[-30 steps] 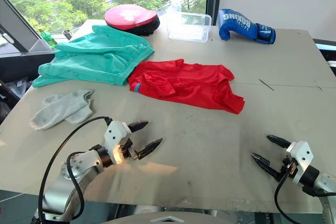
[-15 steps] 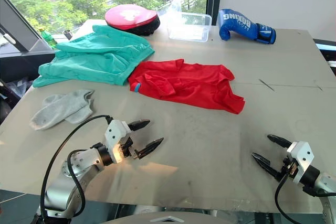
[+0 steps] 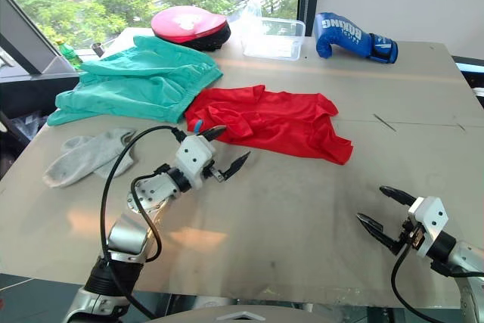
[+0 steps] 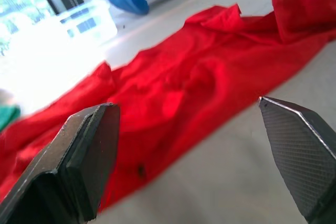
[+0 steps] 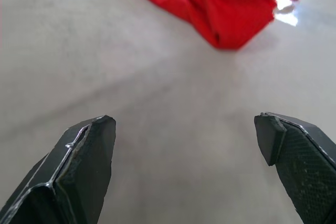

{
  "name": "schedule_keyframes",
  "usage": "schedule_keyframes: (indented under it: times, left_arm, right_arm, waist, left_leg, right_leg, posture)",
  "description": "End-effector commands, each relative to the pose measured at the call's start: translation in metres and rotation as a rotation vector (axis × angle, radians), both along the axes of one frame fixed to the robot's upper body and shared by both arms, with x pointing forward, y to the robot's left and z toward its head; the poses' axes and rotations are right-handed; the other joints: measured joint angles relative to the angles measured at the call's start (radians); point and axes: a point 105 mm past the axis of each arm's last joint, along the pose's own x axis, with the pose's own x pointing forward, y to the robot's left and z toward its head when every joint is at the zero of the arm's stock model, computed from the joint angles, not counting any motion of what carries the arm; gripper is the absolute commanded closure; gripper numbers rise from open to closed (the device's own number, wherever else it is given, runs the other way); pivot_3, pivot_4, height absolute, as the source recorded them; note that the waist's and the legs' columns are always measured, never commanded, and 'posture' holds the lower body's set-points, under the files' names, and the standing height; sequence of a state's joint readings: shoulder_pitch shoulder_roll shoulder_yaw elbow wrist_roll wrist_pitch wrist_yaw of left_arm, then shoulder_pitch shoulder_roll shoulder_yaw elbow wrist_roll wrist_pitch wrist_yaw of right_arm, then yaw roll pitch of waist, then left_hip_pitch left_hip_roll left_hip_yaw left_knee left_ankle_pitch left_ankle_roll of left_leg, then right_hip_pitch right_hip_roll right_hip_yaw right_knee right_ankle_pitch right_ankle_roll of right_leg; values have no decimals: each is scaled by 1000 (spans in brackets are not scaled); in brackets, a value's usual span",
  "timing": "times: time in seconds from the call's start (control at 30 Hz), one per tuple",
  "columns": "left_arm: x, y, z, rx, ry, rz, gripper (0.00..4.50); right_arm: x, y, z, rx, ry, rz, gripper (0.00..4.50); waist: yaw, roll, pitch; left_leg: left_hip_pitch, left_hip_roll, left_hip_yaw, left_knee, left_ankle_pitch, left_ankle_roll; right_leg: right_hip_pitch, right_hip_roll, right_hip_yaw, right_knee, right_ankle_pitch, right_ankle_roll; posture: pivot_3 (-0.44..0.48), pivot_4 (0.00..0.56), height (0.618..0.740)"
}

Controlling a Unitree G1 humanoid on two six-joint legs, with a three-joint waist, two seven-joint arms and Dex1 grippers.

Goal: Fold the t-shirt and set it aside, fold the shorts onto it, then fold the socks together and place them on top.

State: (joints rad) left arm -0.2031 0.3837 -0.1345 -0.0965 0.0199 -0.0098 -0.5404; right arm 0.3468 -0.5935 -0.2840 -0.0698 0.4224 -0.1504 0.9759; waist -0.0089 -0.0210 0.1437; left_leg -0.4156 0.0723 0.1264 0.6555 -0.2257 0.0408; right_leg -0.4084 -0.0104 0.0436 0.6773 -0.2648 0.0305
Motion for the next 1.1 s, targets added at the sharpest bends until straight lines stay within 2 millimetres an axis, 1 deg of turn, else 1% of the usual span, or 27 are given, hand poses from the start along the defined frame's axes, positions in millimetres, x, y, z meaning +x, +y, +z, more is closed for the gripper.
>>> schedule_keyframes:
  times: [0.03,0.17,0.3,0.4,0.47,0.53,0.6,0.63,0.7,0.77,0.83,0.9,1.0,1.1]
  left_arm:
    - [10,-14,1,22,-38,-9,0]
    - [29,-22,6,40,-67,13,0]
    - [36,-21,7,59,-82,26,0]
    - [41,-16,6,65,-83,59,791]
    - [43,-12,3,79,-84,79,1612]
    - [44,-8,0,103,-86,99,2580]
    - [45,-6,-2,114,-88,113,3354]
    - [45,-5,-3,117,-88,117,3907]
    - [45,-5,-2,118,-94,119,4438]
    - [45,-4,-1,117,-103,124,4489]
    - [43,-3,4,105,-122,122,4489]
    - [39,-4,9,91,-136,102,4489]
    - [31,-4,15,70,-166,66,4489]
    - [27,0,16,51,-162,54,4489]
  right_arm:
    - [2,4,13,12,-42,9,38]
    - [4,11,22,27,-65,32,38]
    - [6,11,28,29,-76,34,38]
    - [7,12,29,26,-80,36,0]
    - [8,11,31,24,-85,36,0]
    - [9,11,32,23,-89,36,0]
    - [10,11,34,22,-92,37,0]
    - [10,11,34,21,-95,38,0]
    - [13,12,38,18,-107,42,0]
    - [16,14,42,16,-116,43,0]
    - [25,18,52,31,-142,41,0]
    - [36,21,61,39,-147,29,0]
    - [56,26,64,-1,-69,11,0]
    - [77,34,74,1,-20,38,0]
  waist:
    - [0,0,0]
    - [-1,0,0]
    - [-4,0,0]
    - [-2,0,0]
    - [-2,0,0]
    - [-2,0,0]
    - [-2,0,0]
    - [-2,0,0]
    - [-2,0,0]
    - [-3,0,0]
    - [-4,0,0]
    - [-6,0,0]
    - [-4,0,0]
    - [-4,0,0]
  left_leg:
    - [0,0,0,0,0,0]
    - [0,0,0,0,0,0]
    - [0,0,0,0,0,0]
    - [0,0,0,-1,0,0]
    - [0,0,0,-1,0,0]
    - [0,0,0,-1,0,0]
    - [0,0,0,-1,0,0]
    - [0,0,0,-1,0,0]
    - [0,0,0,-1,0,0]
    - [0,0,0,-1,0,0]
    - [0,0,0,-1,0,0]
    - [0,0,0,-1,0,0]
    - [0,1,1,-1,0,0]
    - [0,1,1,-1,0,0]
  right_leg:
    - [0,0,0,0,0,0]
    - [0,0,0,0,0,1]
    - [0,1,0,0,0,1]
    - [0,1,0,0,0,1]
    - [0,1,0,0,0,1]
    - [0,0,0,0,0,1]
    - [0,0,0,0,0,1]
    - [0,0,0,0,0,1]
    - [0,0,0,0,0,1]
    - [0,0,0,0,0,1]
    - [0,0,0,1,0,1]
    - [0,0,0,1,0,1]
    - [-1,0,0,1,0,1]
    - [-1,0,0,1,0,1]
  posture:
    - [0,150,735]
    - [0,150,735]
    - [0,150,735]
    - [0,150,735]
    - [0,150,735]
    - [0,150,735]
    - [0,150,735]
    - [0,150,735]
    - [0,150,735]
    - [0,150,735]
    - [0,150,735]
    - [0,150,735]
    - [0,150,735]
    - [0,150,735]
